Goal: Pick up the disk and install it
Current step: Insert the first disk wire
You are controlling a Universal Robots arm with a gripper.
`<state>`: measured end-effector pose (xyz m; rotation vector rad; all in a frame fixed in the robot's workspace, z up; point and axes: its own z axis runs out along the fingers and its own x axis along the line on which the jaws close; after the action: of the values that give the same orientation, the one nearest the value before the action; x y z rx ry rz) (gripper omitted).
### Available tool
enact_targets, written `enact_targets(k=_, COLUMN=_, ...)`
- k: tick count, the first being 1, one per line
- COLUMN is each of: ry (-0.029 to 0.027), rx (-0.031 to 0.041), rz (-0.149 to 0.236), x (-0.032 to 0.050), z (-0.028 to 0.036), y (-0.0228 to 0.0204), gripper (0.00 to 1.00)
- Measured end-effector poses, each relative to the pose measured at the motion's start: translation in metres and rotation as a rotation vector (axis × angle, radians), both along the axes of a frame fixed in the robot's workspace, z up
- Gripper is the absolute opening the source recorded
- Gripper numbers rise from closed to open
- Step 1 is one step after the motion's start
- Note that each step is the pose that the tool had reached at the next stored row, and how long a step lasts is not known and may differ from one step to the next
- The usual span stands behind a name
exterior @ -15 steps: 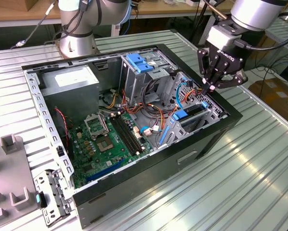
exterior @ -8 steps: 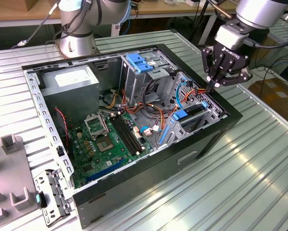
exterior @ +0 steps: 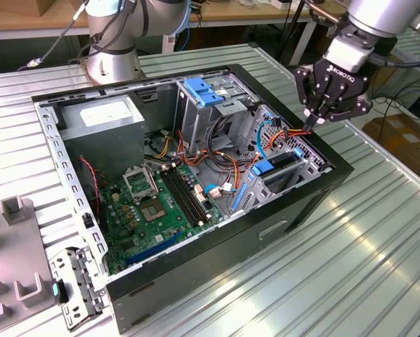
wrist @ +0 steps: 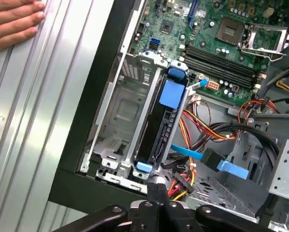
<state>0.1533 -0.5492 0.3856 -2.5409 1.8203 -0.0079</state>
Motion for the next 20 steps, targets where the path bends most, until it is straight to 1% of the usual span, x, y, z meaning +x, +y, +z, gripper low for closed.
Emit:
enact_targets(k=1, ry=0.0, rx=0.0, rz=0.001, x=0.0098, z=-0.0003, y=0.0021, gripper=0.11)
enact_targets(k=4, ry=0.0, rx=-0.0006, rz=0.005, x=0.0177, z=-0.0009, y=0.0059, gripper=0.11)
enact_targets(k=5, ry=-0.0001, rx=-0.0005, rz=0.011, x=0.018, z=-0.001, y=0.0062, gripper=0.11)
enact_targets(k=6, ry=-0.0001, rx=-0.0008, rz=0.03, x=0.0182, z=-0.0009, y=0.0062, gripper=0.11)
enact_targets(k=7, ry=-0.0001, rx=-0.0008, rz=0.068, x=0.0182, z=-0.001, y=0.0062, gripper=0.11)
enact_targets(k=8, ry=-0.0001, rx=-0.0008, rz=0.085, x=0.0184, z=-0.0011, y=0.0062, gripper=0.17)
enact_targets(k=11, ry=-0.0001, rx=-0.0015, rz=0.132, x=0.0188, z=-0.0017, y=0.0062, gripper=0.19)
enact_targets(k=12, ry=0.0, rx=-0.0022, rz=0.154, x=0.0191, z=-0.0023, y=0.0062, gripper=0.25)
enact_targets(k=13, ry=0.0, rx=-0.0032, rz=0.219, x=0.0194, z=-0.0037, y=0.0062, gripper=0.26)
enact_targets(k=14, ry=-0.0001, rx=-0.0036, rz=0.261, x=0.0195, z=-0.0047, y=0.0062, gripper=0.33)
enact_targets(k=15, ry=0.0, rx=-0.0049, rz=0.319, x=0.0195, z=-0.0064, y=0.0062, gripper=0.33)
enact_targets(k=17, ry=0.0002, rx=-0.0065, rz=0.36, x=0.0199, z=-0.0082, y=0.0062, gripper=0.34)
enact_targets(k=18, ry=0.0001, rx=-0.007, rz=0.392, x=0.0201, z=-0.0095, y=0.0062, gripper=0.4)
enact_targets(k=19, ry=0.0002, rx=-0.0077, rz=0.417, x=0.0201, z=-0.0106, y=0.0062, gripper=0.4)
enact_targets(k=20, ry=0.0001, rx=-0.0085, rz=0.454, x=0.0201, z=-0.0123, y=0.0062, gripper=0.4)
